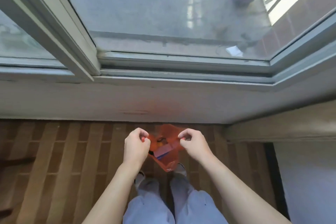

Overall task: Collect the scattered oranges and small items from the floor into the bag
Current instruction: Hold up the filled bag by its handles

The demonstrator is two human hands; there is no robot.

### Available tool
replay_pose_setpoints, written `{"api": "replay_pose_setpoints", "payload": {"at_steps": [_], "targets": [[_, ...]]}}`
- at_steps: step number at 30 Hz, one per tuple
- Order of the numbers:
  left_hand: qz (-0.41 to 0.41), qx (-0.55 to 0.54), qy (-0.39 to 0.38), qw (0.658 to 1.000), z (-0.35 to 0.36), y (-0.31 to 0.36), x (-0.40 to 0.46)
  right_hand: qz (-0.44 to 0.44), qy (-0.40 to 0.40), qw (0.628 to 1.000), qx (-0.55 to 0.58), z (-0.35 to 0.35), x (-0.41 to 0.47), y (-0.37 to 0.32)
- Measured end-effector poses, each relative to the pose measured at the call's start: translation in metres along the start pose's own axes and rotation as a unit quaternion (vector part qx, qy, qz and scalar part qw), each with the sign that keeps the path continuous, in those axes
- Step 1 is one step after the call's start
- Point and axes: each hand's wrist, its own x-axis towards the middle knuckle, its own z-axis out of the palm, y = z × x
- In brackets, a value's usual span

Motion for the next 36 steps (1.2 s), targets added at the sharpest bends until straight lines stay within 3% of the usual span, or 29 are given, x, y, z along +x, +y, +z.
{"api": "replay_pose_setpoints", "payload": {"at_steps": [20,32,36], "targets": [[-0.039,0.013,-0.02,0.999,0.2,-0.08,0.12,0.042,-0.139,0.988,-0.055,0.04,0.175,0.147],[-0.097,-0.024,-0.051,0.994,0.253,-0.113,0.163,0.087,-0.152,0.984,-0.031,0.06,0.236,0.193],[-0.064,-0.043,-0.025,0.997,0.261,-0.105,0.179,0.102,-0.142,0.985,-0.001,0.059,0.249,0.201]]}}
